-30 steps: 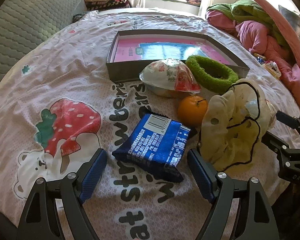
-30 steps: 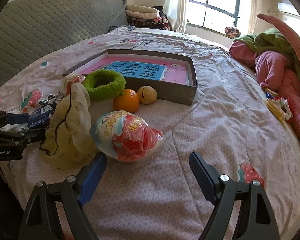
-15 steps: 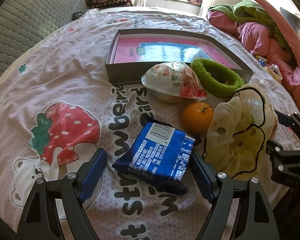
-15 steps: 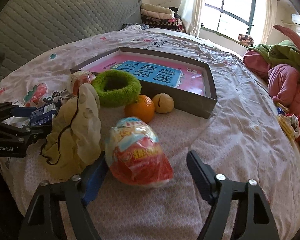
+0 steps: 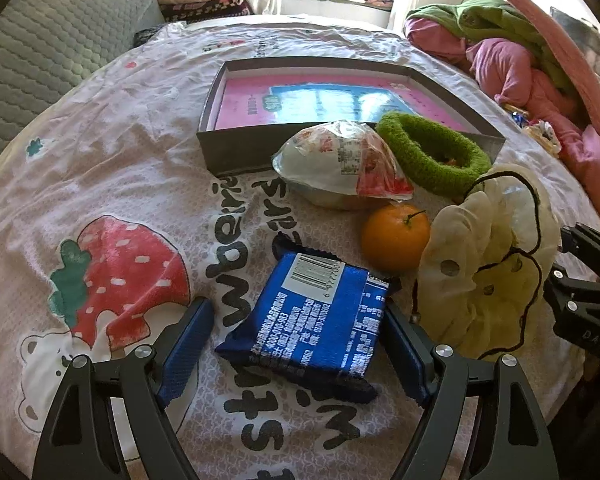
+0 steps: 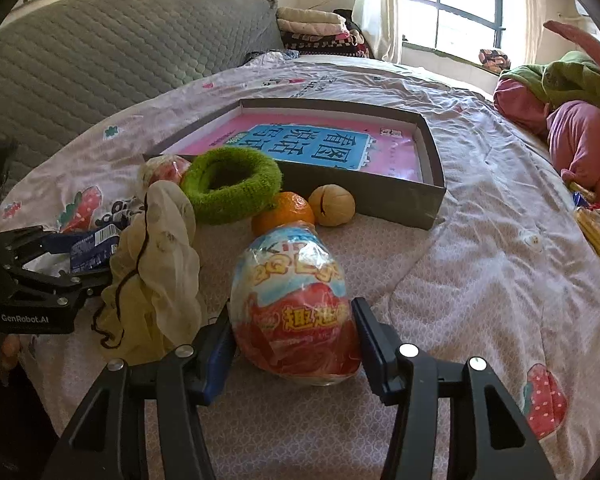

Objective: Organize objects
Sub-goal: 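Close left tool on blue biscuit packet while right tool grasps the wrapped candy egg, then lift biscuit packet with left tool while right tool carries candy egg toward the tray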

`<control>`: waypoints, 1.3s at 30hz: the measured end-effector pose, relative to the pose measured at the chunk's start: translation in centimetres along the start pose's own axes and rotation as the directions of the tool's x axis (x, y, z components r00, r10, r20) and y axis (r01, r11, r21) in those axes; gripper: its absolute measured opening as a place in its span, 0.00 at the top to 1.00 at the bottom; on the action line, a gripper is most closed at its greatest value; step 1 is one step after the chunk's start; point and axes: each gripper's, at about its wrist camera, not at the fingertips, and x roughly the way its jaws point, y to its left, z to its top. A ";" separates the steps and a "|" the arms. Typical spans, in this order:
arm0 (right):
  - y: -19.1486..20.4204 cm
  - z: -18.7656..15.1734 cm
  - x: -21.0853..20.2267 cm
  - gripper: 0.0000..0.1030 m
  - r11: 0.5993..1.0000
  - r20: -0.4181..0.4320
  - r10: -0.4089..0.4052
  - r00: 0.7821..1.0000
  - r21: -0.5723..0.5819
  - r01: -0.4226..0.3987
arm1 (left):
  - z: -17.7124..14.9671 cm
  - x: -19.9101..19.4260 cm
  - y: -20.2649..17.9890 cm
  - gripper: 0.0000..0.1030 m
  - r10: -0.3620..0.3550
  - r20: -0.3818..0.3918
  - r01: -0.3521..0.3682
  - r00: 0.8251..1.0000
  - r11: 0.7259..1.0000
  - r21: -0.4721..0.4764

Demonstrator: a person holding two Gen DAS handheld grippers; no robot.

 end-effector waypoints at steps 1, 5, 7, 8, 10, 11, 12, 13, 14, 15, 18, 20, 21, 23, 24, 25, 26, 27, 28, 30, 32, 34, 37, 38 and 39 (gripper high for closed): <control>0.0 0.0 0.0 0.47 1.000 0.003 0.001 1.000 0.004 -0.001 | 0.0 0.0 0.1 0.19 -0.005 0.004 0.005 1.000 1.000 -0.003; -0.2 0.0 -0.2 0.47 1.000 0.017 0.008 1.000 0.021 -0.009 | -0.1 -0.3 0.1 0.25 -0.043 0.018 0.043 0.999 0.999 -0.012; -0.4 -0.1 -0.2 0.47 0.999 0.024 0.011 1.000 0.031 -0.011 | -0.2 -0.4 0.0 0.29 -0.047 0.024 0.047 0.999 0.999 -0.009; -0.4 -0.1 -0.2 0.47 0.999 0.026 0.012 1.000 0.035 -0.013 | -0.2 -0.4 -0.1 0.29 -0.048 0.026 0.048 0.999 0.999 -0.005; -0.6 -0.1 -0.4 0.47 0.999 0.033 0.011 0.999 0.045 -0.013 | -0.3 -0.5 -0.1 0.32 -0.046 0.033 0.046 0.998 0.999 -0.002; -0.6 -0.1 -0.4 0.47 0.999 0.036 0.012 0.999 0.048 -0.014 | -0.3 -0.5 -0.1 0.32 -0.047 0.036 0.047 0.998 0.999 -0.002; -0.7 -0.1 -0.4 0.47 0.999 0.037 0.013 0.999 0.051 -0.015 | -0.4 -0.6 0.0 0.33 -0.050 0.038 0.050 0.998 0.999 -0.003; -0.7 -0.1 -0.4 0.47 0.998 0.039 0.012 0.999 0.054 -0.014 | -0.4 -0.6 0.0 0.34 -0.052 0.039 0.053 0.998 0.999 -0.006; -0.7 -0.1 -0.4 0.47 0.998 0.040 0.011 0.999 0.056 -0.013 | -0.4 -0.6 0.1 0.35 -0.056 0.042 0.056 0.998 0.998 -0.011; -0.8 -0.1 -0.4 0.47 0.998 0.040 0.012 0.999 0.058 -0.014 | -0.4 -0.7 0.2 0.35 -0.060 0.045 0.061 0.997 0.998 -0.017; -0.8 -0.2 -0.4 0.47 0.998 0.042 0.012 0.999 0.063 -0.015 | -0.5 -1.0 0.4 0.37 -0.077 0.052 0.079 0.996 0.996 -0.033; -0.9 -0.2 -0.5 0.47 0.998 0.045 0.012 0.999 0.065 -0.015 | -0.5 -1.2 0.5 0.38 -0.089 0.061 0.092 0.994 0.995 -0.038; -0.9 -0.2 -0.5 0.47 0.998 0.046 0.013 0.999 0.067 -0.017 | -0.6 -1.4 0.5 0.38 -0.093 0.066 0.095 0.994 0.995 -0.039; -0.9 -0.2 -0.6 0.47 0.997 0.051 0.012 0.999 0.070 -0.015 | -0.6 -1.6 0.4 0.38 -0.097 0.075 0.100 0.992 0.994 -0.040; -1.0 -0.2 -0.7 0.47 0.997 0.053 0.011 0.999 0.072 -0.015 | -0.6 -1.8 0.5 0.39 -0.103 0.081 0.107 0.991 0.993 -0.041; -1.0 -0.2 -0.7 0.47 0.997 0.056 0.011 0.998 0.074 -0.015 | -0.6 -1.9 0.4 0.39 -0.107 0.089 0.111 0.990 0.993 -0.040; -1.1 -0.2 -0.8 0.47 0.997 0.058 0.013 0.998 0.075 -0.017 | -0.7 -2.2 0.4 0.39 -0.109 0.100 0.113 0.989 0.993 -0.039; -1.1 -0.2 -0.8 0.47 0.997 0.061 0.012 0.998 0.077 -0.016 | -0.6 -2.5 0.4 0.39 -0.109 0.114 0.114 0.987 0.993 -0.037; -1.2 -0.1 -1.0 0.47 0.997 0.066 0.012 0.998 0.080 -0.017 | -0.6 -2.8 0.4 0.39 -0.112 0.126 0.117 0.986 0.992 -0.035; -1.1 -0.1 -1.2 0.47 0.997 0.073 0.017 0.997 0.080 -0.023 | -0.5 -3.2 0.4 0.39 -0.113 0.144 0.119 0.983 0.992 -0.032; -1.1 -0.1 -1.4 0.47 0.997 0.081 0.019 0.997 0.077 -0.025 | -0.5 -3.5 0.3 0.39 -0.107 0.156 0.114 0.982 0.993 -0.031; -1.1 -0.1 -1.7 0.47 0.997 0.090 0.017 0.996 0.075 -0.024 | -0.4 -3.5 0.3 0.39 -0.102 0.156 0.108 0.983 0.994 -0.033; -1.0 0.0 -2.0 0.47 0.997 0.105 0.018 0.994 0.072 -0.025 | -0.3 -3.9 0.2 0.39 -0.079 0.171 0.086 0.982 0.996 -0.036; -0.9 0.1 -2.1 0.47 0.997 0.108 0.017 0.994 0.072 -0.025 | -0.2 -4.1 0.1 0.39 -0.079 0.180 0.087 0.980 0.996 -0.036; -0.9 0.1 -2.1 0.47 0.997 0.112 0.016 0.994 0.073 -0.025 | -0.1 -4.4 0.0 0.39 -0.074 0.189 0.083 0.979 0.996 -0.040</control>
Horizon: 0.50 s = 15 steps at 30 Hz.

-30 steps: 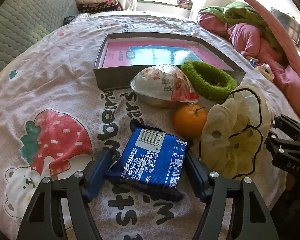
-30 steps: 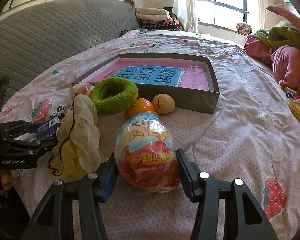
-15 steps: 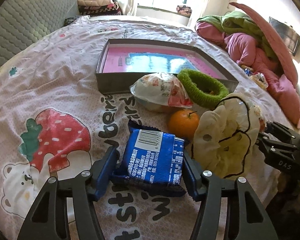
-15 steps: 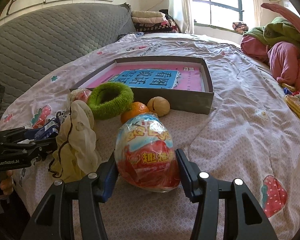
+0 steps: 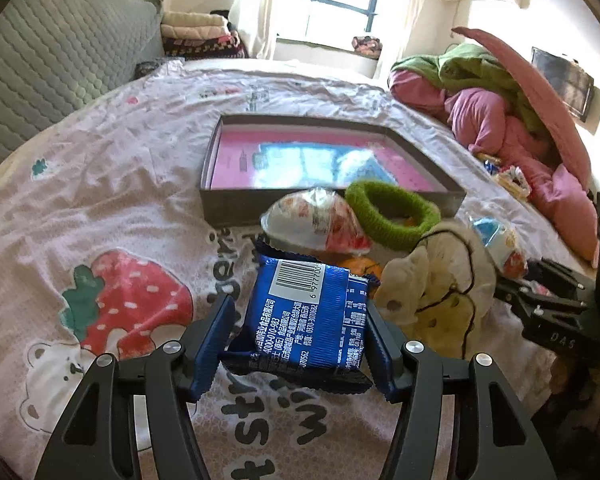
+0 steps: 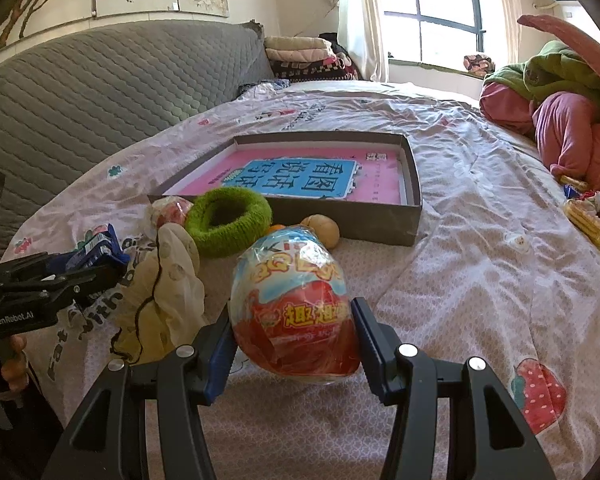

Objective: Organize objects
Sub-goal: 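Lift biscuit packet with left tool while right tool carries candy egg toward the tray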

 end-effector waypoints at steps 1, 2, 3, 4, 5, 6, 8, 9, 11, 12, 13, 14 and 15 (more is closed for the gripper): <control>0.0 0.0 0.0 0.47 1.000 0.002 0.000 1.000 0.001 0.000 | 0.2 -0.2 -0.1 0.39 0.007 0.006 -0.007 1.000 1.000 0.000; -0.1 0.1 -0.1 0.47 1.000 0.005 0.000 1.000 0.003 0.000 | 0.3 -0.3 -0.2 0.39 0.008 0.013 -0.008 1.000 1.000 0.003; -0.1 0.1 -0.1 0.47 1.000 0.007 0.000 1.000 0.005 0.000 | 0.5 -0.5 -0.4 0.39 0.007 0.019 -0.007 1.000 1.000 0.001; -0.1 0.2 -0.1 0.47 1.000 0.010 -0.002 1.000 0.004 0.002 | 0.7 -0.6 -0.5 0.39 0.008 0.022 -0.008 1.000 1.000 -0.001; -0.1 0.2 -0.1 0.47 1.000 0.012 -0.002 1.000 0.003 0.002 | 0.9 -0.6 -0.6 0.39 0.008 0.022 -0.008 1.000 1.000 0.000; -0.1 0.3 -0.1 0.47 1.000 0.014 -0.003 1.000 0.003 0.003 | 1.0 -0.6 -0.7 0.39 0.011 0.024 -0.011 1.000 1.000 0.001; -0.1 0.4 -0.2 0.47 1.000 0.022 -0.001 1.000 0.004 0.001 | 1.3 -0.6 -0.9 0.39 0.017 0.026 -0.017 1.000 1.000 0.001; -0.1 0.4 -0.3 0.47 1.000 0.026 0.001 1.000 0.004 -0.002 | 1.4 -0.6 -1.0 0.39 0.016 0.026 -0.016 1.000 1.000 0.000; -0.1 0.6 -0.4 0.47 1.000 0.036 0.000 0.999 -0.002 0.000 | 1.7 -0.5 -1.1 0.39 0.015 0.024 -0.015 1.000 1.000 -0.004; 0.0 0.7 -0.5 0.47 1.000 0.040 0.002 0.999 -0.004 -0.002 | 1.8 -0.4 -1.2 0.39 0.014 0.021 -0.014 1.000 1.000 -0.003; 0.0 0.8 -0.6 0.47 1.000 0.044 0.006 0.999 -0.006 -0.006 | 2.0 -0.4 -1.3 0.39 0.015 0.022 -0.015 1.000 1.000 -0.002; 0.1 0.8 -0.6 0.47 1.000 0.047 0.009 0.999 -0.008 -0.009 | 2.2 -0.2 -1.4 0.39 0.016 0.022 -0.016 1.000 1.000 0.001; 0.1 0.9 -0.6 0.47 1.000 0.049 0.009 0.999 -0.011 -0.009 | 2.4 -0.1 -1.5 0.39 0.018 0.022 -0.018 1.000 1.000 0.006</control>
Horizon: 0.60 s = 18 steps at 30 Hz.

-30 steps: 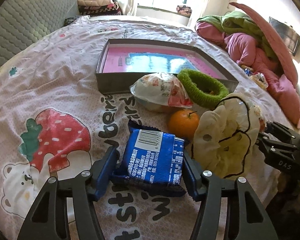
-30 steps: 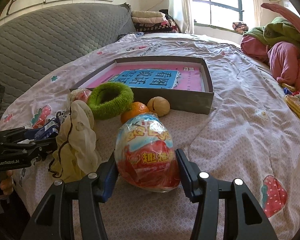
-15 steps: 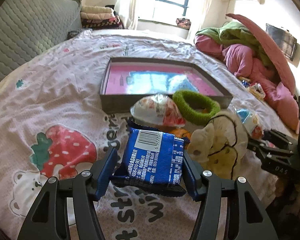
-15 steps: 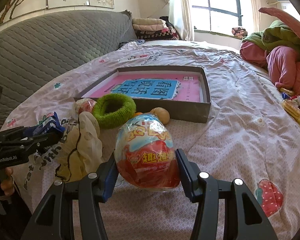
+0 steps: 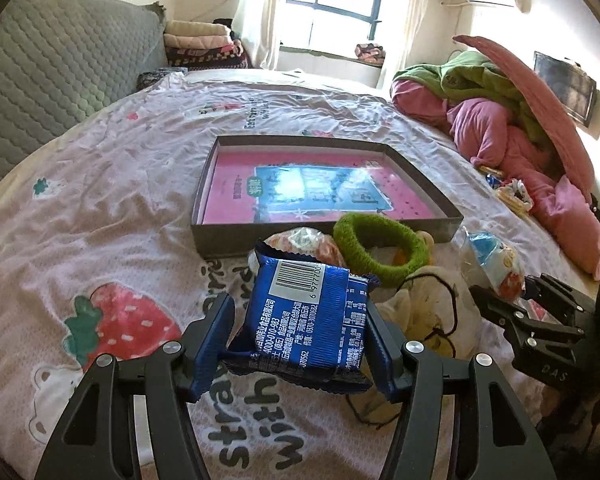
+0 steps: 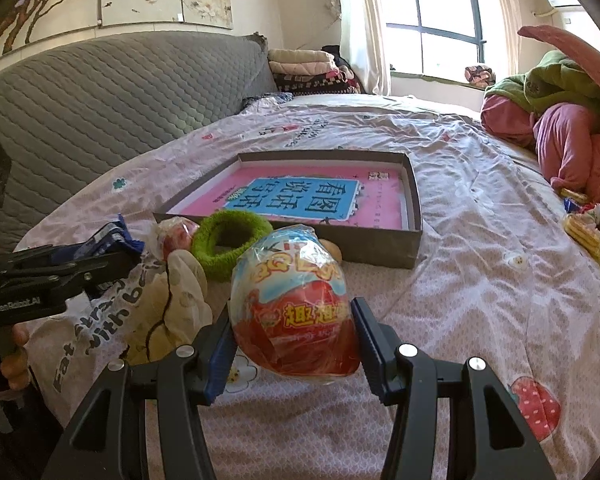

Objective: Organize objects
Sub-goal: 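Lift biscuit packet with left tool while right tool carries candy egg toward the tray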

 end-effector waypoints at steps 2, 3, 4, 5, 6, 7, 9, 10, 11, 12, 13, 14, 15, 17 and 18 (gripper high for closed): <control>0.0 0.2 0.0 0.47 1.000 0.004 0.001 1.000 -0.005 -0.001 | 0.5 0.3 -0.3 0.39 0.004 0.009 -0.004 1.000 1.000 0.006; -0.1 0.3 0.1 0.47 1.000 0.005 0.003 1.000 -0.002 -0.003 | 0.8 0.4 -0.4 0.39 0.003 0.012 -0.003 1.000 1.000 0.008; -0.2 0.5 0.1 0.47 1.000 0.009 0.005 1.000 0.002 -0.005 | 1.0 0.5 -0.6 0.39 0.004 0.017 -0.004 1.000 1.000 0.010; -0.3 0.7 0.1 0.47 1.000 0.012 0.006 1.000 0.006 -0.006 | 1.3 0.7 -0.8 0.39 0.005 0.022 -0.006 1.000 1.000 0.011; -0.4 0.8 0.1 0.47 1.000 0.014 0.007 1.000 0.010 -0.007 | 1.6 0.9 -0.9 0.39 0.003 0.024 -0.003 1.000 1.000 0.010; -0.5 0.8 0.2 0.47 1.000 0.016 0.008 1.000 0.013 -0.009 | 1.8 1.1 -0.9 0.39 -0.001 0.026 0.001 1.000 1.000 0.009; -0.6 0.9 0.2 0.47 1.000 0.017 0.003 1.000 0.014 -0.003 | 2.2 1.4 -1.3 0.39 -0.004 0.028 0.004 1.000 1.000 0.014; -0.7 1.0 0.2 0.47 1.000 0.017 0.003 1.000 0.014 -0.004 | 2.3 1.5 -1.3 0.39 -0.003 0.029 0.003 1.000 1.000 0.015; -0.7 1.0 0.2 0.47 1.000 0.017 0.003 1.000 0.015 -0.004 | 2.4 1.6 -1.5 0.39 -0.002 0.030 0.001 1.000 1.000 0.018; -0.7 1.1 0.2 0.47 1.000 0.017 0.001 1.000 0.014 -0.001 | 2.5 1.7 -1.6 0.39 0.003 0.032 -0.004 0.999 1.000 0.023; -0.7 1.1 0.3 0.47 1.000 0.015 0.001 1.000 0.012 -0.001 | 2.5 1.7 -1.6 0.39 0.011 0.038 -0.012 0.999 1.000 0.029; -0.8 1.2 0.3 0.47 1.000 0.015 0.003 1.000 0.011 -0.003 | 2.5 1.6 -1.7 0.39 0.017 0.042 -0.019 0.999 0.999 0.033; -0.8 1.3 0.3 0.47 1.000 0.016 0.003 1.000 0.011 -0.003 | 2.5 1.6 -1.7 0.39 0.017 0.043 -0.018 0.999 0.999 0.033; -0.8 1.5 0.4 0.47 1.000 0.017 0.010 1.000 0.008 -0.010 | 2.5 1.6 -1.7 0.39 0.019 0.045 -0.020 0.999 0.999 0.030; -0.8 1.7 0.4 0.47 1.000 0.020 0.011 1.000 0.006 -0.011 | 2.5 1.5 -1.7 0.39 0.020 0.047 -0.022 0.999 0.999 0.031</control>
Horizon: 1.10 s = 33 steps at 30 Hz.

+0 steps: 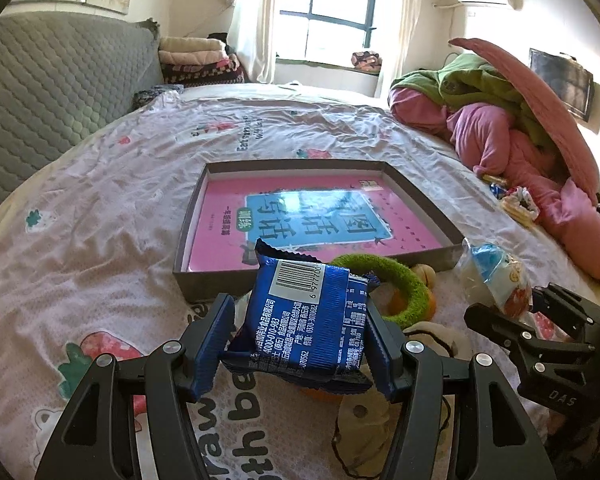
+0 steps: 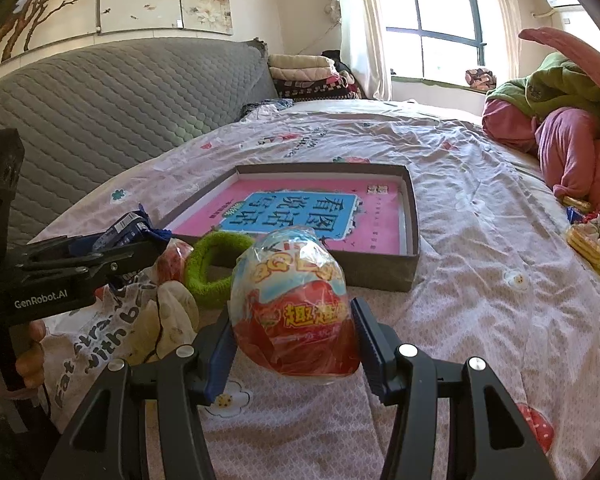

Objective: Organize objects
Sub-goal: 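Lift biscuit packet with left tool while right tool carries candy egg toward the tray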

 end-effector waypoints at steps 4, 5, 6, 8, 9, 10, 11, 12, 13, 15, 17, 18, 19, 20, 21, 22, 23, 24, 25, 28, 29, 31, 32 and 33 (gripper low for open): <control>0.1 0.4 -0.1 0.47 1.000 0.010 0.002 1.000 -0.010 -0.002 | 0.6 -0.1 0.1 0.39 0.002 0.011 -0.002 1.000 1.000 0.000; 0.1 0.4 -0.1 0.47 1.000 0.011 0.000 1.000 -0.010 0.000 | 0.8 -0.1 0.1 0.39 0.004 0.015 -0.004 1.000 1.000 0.000; 0.0 0.5 -0.2 0.47 1.000 0.012 -0.001 1.000 -0.010 0.002 | 1.1 -0.2 0.2 0.39 0.005 0.020 -0.005 1.000 1.000 -0.001; 0.0 0.7 -0.1 0.47 1.000 0.014 0.000 1.000 -0.007 0.000 | 1.6 -0.3 0.2 0.39 0.009 0.031 -0.009 0.999 1.000 -0.001; -0.1 0.8 -0.2 0.47 1.000 0.016 -0.001 1.000 -0.007 0.001 | 1.8 -0.2 0.3 0.39 0.011 0.034 -0.011 0.999 1.000 -0.001; 0.0 0.9 -0.2 0.47 1.000 0.018 0.000 1.000 -0.008 0.000 | 2.1 -0.2 0.4 0.39 0.011 0.038 -0.011 0.999 1.000 -0.003; 0.0 1.1 -0.1 0.47 1.000 0.022 0.000 1.000 -0.010 0.000 | 2.2 -0.2 0.4 0.39 0.012 0.040 -0.012 0.999 1.000 -0.004; 0.0 1.2 -0.1 0.47 1.000 0.025 0.000 1.000 -0.013 0.000 | 2.3 -0.2 0.4 0.39 0.015 0.044 -0.015 0.999 1.000 -0.004; 0.1 1.4 -0.1 0.47 1.000 0.028 0.003 1.000 -0.016 -0.003 | 2.4 -0.2 0.4 0.39 0.017 0.046 -0.017 0.999 1.000 -0.005; 0.1 1.7 0.0 0.47 1.000 0.032 0.007 0.999 -0.023 -0.006 | 2.4 -0.1 0.5 0.39 0.017 0.048 -0.017 0.999 1.000 -0.009; 0.2 1.9 0.1 0.47 1.000 0.035 0.013 0.999 -0.024 -0.012 | 2.4 0.0 0.5 0.39 0.019 0.046 -0.019 0.999 1.000 -0.007; 0.2 2.0 0.1 0.47 1.000 0.037 0.016 0.999 -0.026 -0.015 | 2.4 0.1 0.6 0.39 0.020 0.045 -0.019 0.999 1.000 -0.008; 0.2 2.1 0.2 0.47 0.999 0.039 0.017 0.999 -0.028 -0.016 | 2.5 0.1 0.6 0.39 0.019 0.044 -0.018 0.999 1.000 -0.009; 0.3 2.2 0.2 0.47 0.999 0.041 0.019 0.999 -0.030 -0.017 | 2.5 0.2 0.6 0.39 0.017 0.044 -0.017 0.999 1.000 -0.011; 0.3 2.4 0.3 0.47 0.999 0.044 0.022 0.999 -0.033 -0.021 | 2.6 0.3 0.6 0.39 0.017 0.044 -0.017 0.999 1.000 -0.012; 0.3 2.5 0.3 0.47 0.999 0.046 0.025 0.999 -0.036 -0.023 | 2.6 0.4 0.7 0.39 0.016 0.042 -0.015 0.999 1.000 -0.013; 0.4 2.7 0.3 0.47 0.999 0.050 0.025 0.998 -0.041 -0.023 | 2.6 0.5 0.7 0.39 0.015 0.040 -0.014 0.999 1.000 -0.013; 0.5 2.9 0.4 0.47 0.999 0.054 0.027 0.998 -0.045 -0.025 | 2.6 0.6 0.8 0.39 0.017 0.040 -0.016 0.999 1.000 -0.014; 0.6 3.1 0.4 0.47 0.998 0.057 0.031 0.998 -0.049 -0.028 | 2.6 0.6 0.8 0.39 0.020 0.039 -0.019 0.999 1.000 -0.012; 0.8 3.6 0.7 0.47 0.998 0.065 0.034 0.997 -0.061 -0.030 | 2.6 1.0 0.9 0.39 0.021 0.035 -0.021 0.999 1.000 -0.012; 0.8 3.7 0.8 0.47 0.997 0.067 0.036 0.997 -0.064 -0.032 | 2.7 1.0 0.9 0.39 0.023 0.037 -0.022 0.999 1.000 -0.009; 0.9 4.0 1.0 0.47 0.997 0.069 0.039 0.997 -0.067 -0.035 | 2.8 1.1 1.0 0.39 0.026 0.041 -0.026 0.999 1.000 -0.005; 0.9 4.1 1.1 0.47 0.997 0.070 0.041 0.997 -0.068 -0.037 | 2.9 1.2 1.0 0.39 0.027 0.045 -0.027 0.999 1.000 -0.003; 0.8 4.2 1.1 0.47 0.997 0.072 0.042 0.996 -0.069 -0.037 | 3.0 1.2 0.9 0.39 0.027 0.047 -0.027 0.999 1.000 0.001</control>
